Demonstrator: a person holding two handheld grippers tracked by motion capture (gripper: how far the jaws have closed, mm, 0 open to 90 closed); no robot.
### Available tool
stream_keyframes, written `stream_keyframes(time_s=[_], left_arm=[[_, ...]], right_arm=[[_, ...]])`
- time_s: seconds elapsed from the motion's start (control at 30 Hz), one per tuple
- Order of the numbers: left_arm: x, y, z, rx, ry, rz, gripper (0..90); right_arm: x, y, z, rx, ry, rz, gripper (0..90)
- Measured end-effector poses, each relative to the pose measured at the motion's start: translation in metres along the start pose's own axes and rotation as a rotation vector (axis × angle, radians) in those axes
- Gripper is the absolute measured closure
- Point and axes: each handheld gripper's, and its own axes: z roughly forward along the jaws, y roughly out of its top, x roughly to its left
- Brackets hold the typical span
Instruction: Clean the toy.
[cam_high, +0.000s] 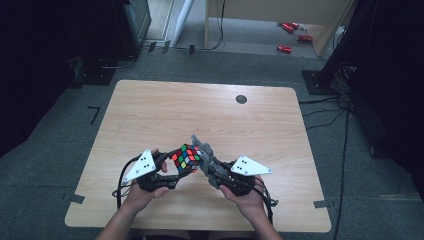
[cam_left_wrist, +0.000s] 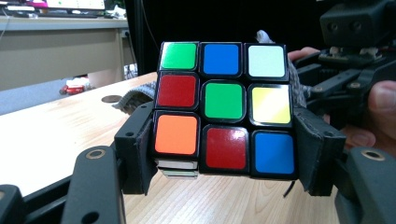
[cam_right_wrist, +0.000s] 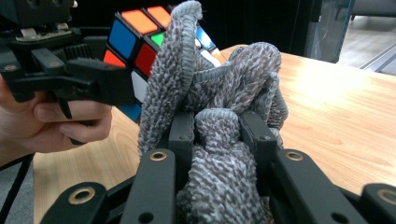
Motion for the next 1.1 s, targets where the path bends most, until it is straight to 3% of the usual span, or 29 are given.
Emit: stream_keyframes(time_s=[0.13,0.2,0.33,0.4,0.47,0.53,0.67,0.73,0.77,0.83,0.97,1.03,1.1], left_arm=[[0.001,0.004,-0.002,-0.049,-0.041,-0.062,34.5],[0.001,0.005,-0.002,-0.05,-0.039,-0.062,34.5],[0.007,0.004,-0.005,-0.049,-0.017,-0.093,34.5],[0.009,0.003,-0.006,-0.045,-0.011,-0.102,34.5],[0.009,0.003,-0.005,-0.041,-0.017,-0.104,34.5],[0.007,0.003,-0.002,-0.038,-0.031,-0.109,34.5],[0.006,0.003,-0.001,-0.038,-0.032,-0.113,34.5],[0.008,0.004,-0.003,-0.047,-0.029,-0.126,34.5],[0.009,0.004,-0.004,-0.048,-0.026,-0.125,34.5],[0.009,0.004,-0.005,-0.048,-0.025,-0.127,34.5],[0.007,0.003,-0.002,-0.037,-0.041,-0.126,34.5],[0.005,0.002,0.0,-0.031,-0.047,-0.12,34.5],[0.005,0.003,0.0,-0.04,-0.046,-0.126,34.4]], right_arm=[[0.002,-0.007,0.007,0.024,0.031,0.0,69.7],[0.009,-0.01,0.013,0.042,0.06,-0.018,69.7],[0.013,-0.012,0.017,0.068,0.038,-0.051,69.5],[0.007,-0.008,0.01,0.033,0.002,-0.041,69.4],[0.0,-0.002,0.001,-0.033,-0.033,0.011,69.2],[-0.001,0.0,-0.004,-0.071,-0.041,0.024,68.9],[0.008,-0.007,0.007,-0.024,0.015,-0.008,68.9],[0.01,-0.013,0.015,0.028,0.085,-0.008,68.8],[0.012,-0.015,0.017,0.049,0.101,-0.034,68.7],[0.013,-0.014,0.017,0.056,0.075,-0.074,68.7],[-0.001,-0.006,0.002,-0.048,-0.005,0.017,68.9],[-0.001,-0.006,0.001,-0.058,0.006,0.015,68.8],[0.005,-0.008,0.007,-0.026,0.04,-0.008,69.0]])
